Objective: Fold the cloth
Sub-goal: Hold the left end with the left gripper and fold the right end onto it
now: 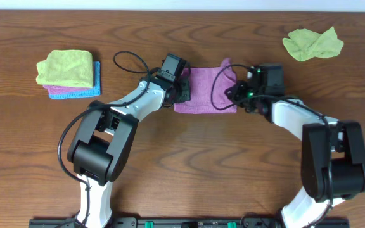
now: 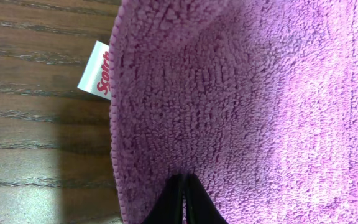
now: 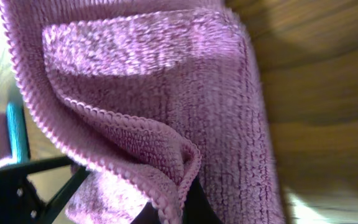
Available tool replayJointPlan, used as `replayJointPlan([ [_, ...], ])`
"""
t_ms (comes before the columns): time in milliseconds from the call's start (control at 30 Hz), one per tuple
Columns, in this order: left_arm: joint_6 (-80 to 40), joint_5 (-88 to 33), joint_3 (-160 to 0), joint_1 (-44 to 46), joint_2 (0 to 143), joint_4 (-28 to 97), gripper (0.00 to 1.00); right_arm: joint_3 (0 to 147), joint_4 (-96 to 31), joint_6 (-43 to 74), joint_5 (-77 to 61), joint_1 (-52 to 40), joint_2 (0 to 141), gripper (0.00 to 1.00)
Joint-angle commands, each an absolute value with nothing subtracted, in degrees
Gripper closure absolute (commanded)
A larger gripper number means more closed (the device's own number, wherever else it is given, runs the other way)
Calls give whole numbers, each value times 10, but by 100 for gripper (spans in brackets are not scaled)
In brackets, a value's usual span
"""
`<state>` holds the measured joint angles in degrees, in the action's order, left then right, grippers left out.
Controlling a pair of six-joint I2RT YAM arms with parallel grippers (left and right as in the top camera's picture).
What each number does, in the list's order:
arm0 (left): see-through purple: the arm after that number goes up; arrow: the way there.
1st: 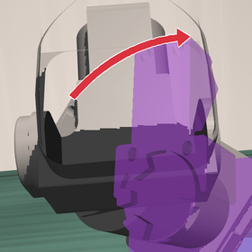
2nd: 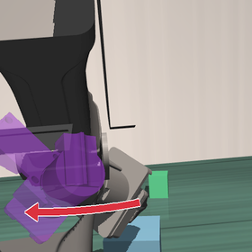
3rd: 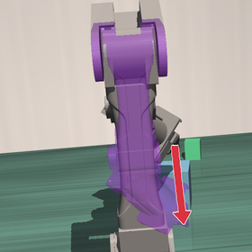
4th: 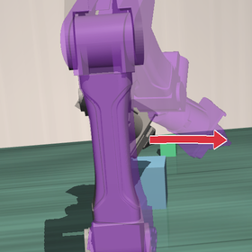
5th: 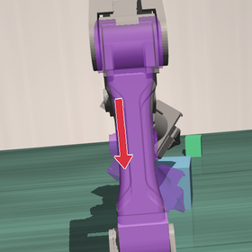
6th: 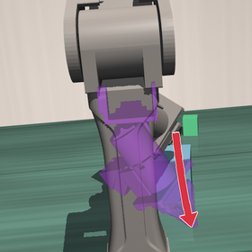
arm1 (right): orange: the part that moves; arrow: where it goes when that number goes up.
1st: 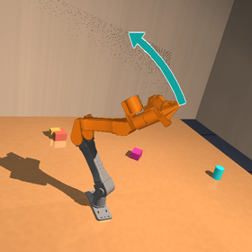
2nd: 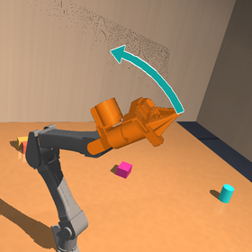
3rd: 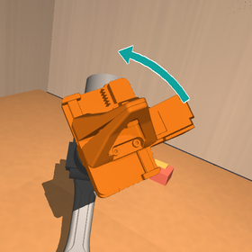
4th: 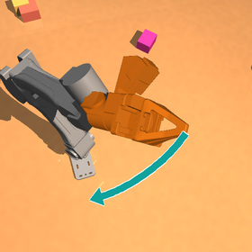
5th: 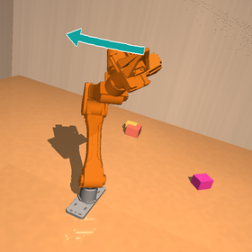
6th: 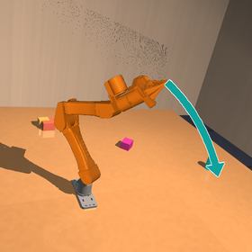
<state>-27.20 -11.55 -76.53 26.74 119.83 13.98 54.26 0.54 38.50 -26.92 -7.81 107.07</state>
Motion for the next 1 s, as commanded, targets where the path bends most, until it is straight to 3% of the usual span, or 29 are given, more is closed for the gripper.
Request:
replayJointPlan([
  [0, -279, -103, -767, 266, 1215, 152, 94, 543, 4, 377, -272, -100, 1055, 99],
  [967, -270, -105, -768, 236, 1170, 158, 94, 612, -8, 399, -272, -189, 1053, 99],
])
